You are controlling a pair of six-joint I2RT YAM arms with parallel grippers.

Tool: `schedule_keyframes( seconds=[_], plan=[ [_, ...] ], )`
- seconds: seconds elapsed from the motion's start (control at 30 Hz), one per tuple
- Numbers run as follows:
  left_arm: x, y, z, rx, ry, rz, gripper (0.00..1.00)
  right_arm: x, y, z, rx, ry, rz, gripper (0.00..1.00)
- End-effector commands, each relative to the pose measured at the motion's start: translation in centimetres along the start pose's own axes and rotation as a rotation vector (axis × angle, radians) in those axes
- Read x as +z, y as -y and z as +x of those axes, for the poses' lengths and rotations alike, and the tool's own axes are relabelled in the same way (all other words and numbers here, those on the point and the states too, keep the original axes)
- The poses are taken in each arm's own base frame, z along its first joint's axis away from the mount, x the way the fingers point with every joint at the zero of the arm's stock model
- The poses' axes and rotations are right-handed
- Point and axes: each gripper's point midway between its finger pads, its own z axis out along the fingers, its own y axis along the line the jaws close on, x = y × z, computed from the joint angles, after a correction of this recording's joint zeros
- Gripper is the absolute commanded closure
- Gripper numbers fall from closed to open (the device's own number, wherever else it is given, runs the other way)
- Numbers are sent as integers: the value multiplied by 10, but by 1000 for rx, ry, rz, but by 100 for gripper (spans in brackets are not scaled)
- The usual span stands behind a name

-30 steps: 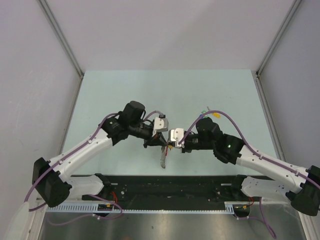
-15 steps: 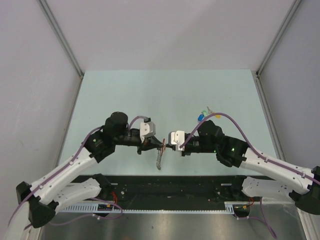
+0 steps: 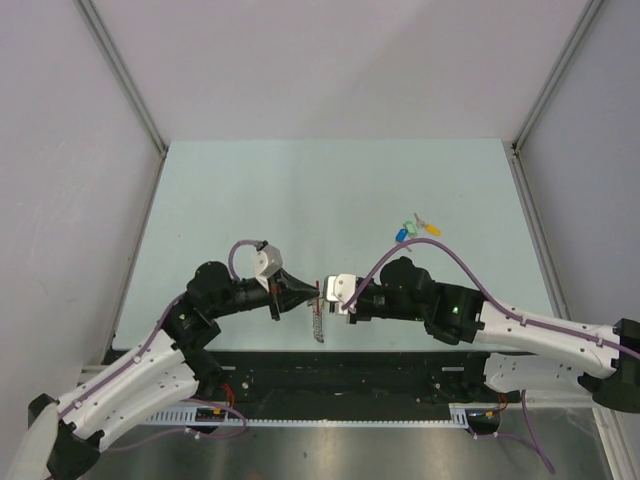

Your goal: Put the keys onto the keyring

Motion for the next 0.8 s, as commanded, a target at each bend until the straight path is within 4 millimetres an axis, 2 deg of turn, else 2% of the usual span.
schedule_keyframes(
  seconds=[0.0, 0.03, 0.2, 0.33, 0.4, 0.53, 0.6, 0.73, 0.77],
  plan=[
    [1, -13, -48, -40, 244, -91, 100, 4, 7, -15, 14, 60, 81, 100],
    [0, -15, -42, -52, 254, -98, 100, 3, 11, -14, 15, 56, 103, 100],
    [-7, -13, -51, -129, 390, -108, 100, 4, 19, -18, 12, 76, 140, 100],
    [-10, -15, -56, -199, 496, -140, 100, 13, 19, -11, 11, 51, 148, 100],
    [-7, -13, -51, -228, 507, -142, 100, 14, 22, -8, 8, 37, 172, 100],
    [-9, -13, -62, -275, 601, -164, 100, 15, 27, -7, -7, 30, 192, 100],
    [-6, -7, -59, -297, 605, -136, 100, 15, 28, -7, -10, 27, 202, 100],
    [-2, -10, -62, -297, 603, -152, 99, 11, 31, -5, -26, 13, 219, 100],
    [1, -10, -55, -297, 568, -158, 100, 9, 34, -6, -37, 14, 228, 100]
  ],
)
